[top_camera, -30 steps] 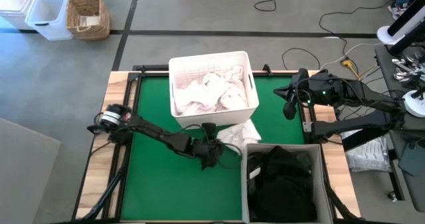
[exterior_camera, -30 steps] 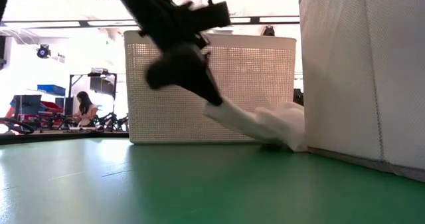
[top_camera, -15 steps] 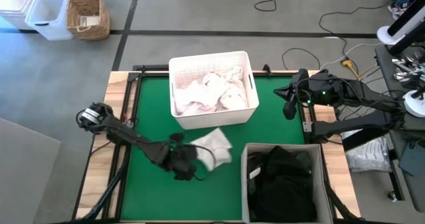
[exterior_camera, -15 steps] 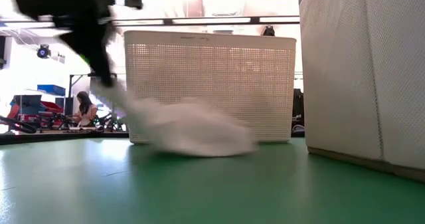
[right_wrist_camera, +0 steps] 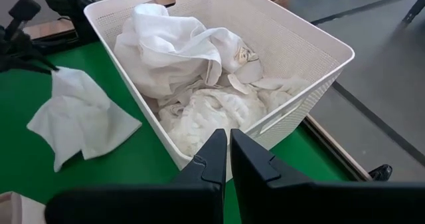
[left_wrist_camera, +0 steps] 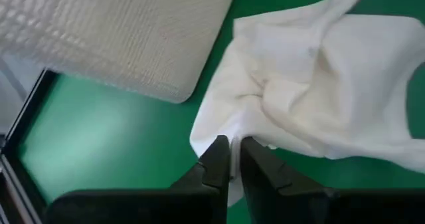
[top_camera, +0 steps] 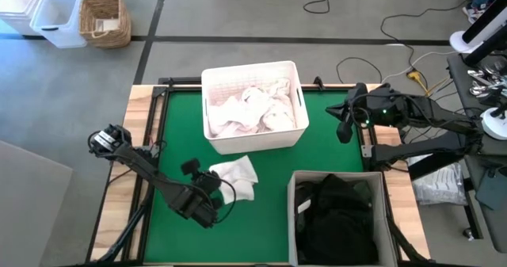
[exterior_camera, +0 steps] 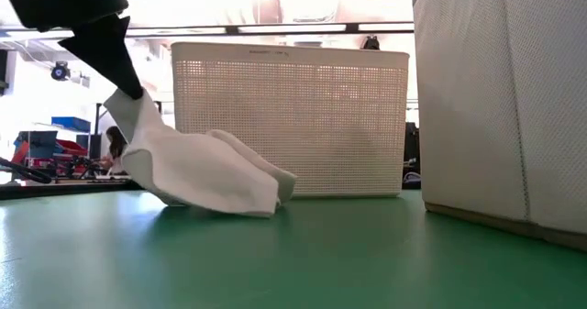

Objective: Pick and place trash into bin
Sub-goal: Put the white cloth into the white plastic storage bin

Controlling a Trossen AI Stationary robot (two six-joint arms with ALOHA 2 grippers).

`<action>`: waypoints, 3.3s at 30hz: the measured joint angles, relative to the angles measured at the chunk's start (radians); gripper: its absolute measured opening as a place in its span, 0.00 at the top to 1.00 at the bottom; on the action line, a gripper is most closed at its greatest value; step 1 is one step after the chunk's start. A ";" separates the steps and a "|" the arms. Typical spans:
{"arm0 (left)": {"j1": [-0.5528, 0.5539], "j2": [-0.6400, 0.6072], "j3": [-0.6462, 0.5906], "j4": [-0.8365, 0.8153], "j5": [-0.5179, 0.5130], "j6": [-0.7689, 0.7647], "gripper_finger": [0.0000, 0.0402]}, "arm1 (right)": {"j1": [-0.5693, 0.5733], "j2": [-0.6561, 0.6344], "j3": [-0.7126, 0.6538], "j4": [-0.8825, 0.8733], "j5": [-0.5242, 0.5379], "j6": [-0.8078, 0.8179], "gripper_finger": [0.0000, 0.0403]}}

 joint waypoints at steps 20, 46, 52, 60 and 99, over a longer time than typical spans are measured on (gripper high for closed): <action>-0.008 0.052 -0.008 0.196 -0.164 0.068 0.44 | 0.000 -0.007 -0.016 0.000 0.000 -0.020 0.97; 0.025 0.091 -0.284 0.722 -0.187 0.110 0.42 | 0.000 -0.005 -0.016 -0.007 -0.063 -0.005 0.97; 0.026 0.092 -0.403 0.945 -0.138 0.109 0.43 | 0.000 -0.005 -0.027 -0.007 -0.062 0.000 0.97; 0.026 0.127 -0.460 1.037 -0.152 0.084 0.55 | 0.000 -0.005 -0.050 -0.007 -0.062 0.019 0.97; -0.028 0.121 -0.162 0.600 -0.156 0.143 0.99 | 0.000 -0.006 -0.069 -0.004 -0.059 0.018 0.97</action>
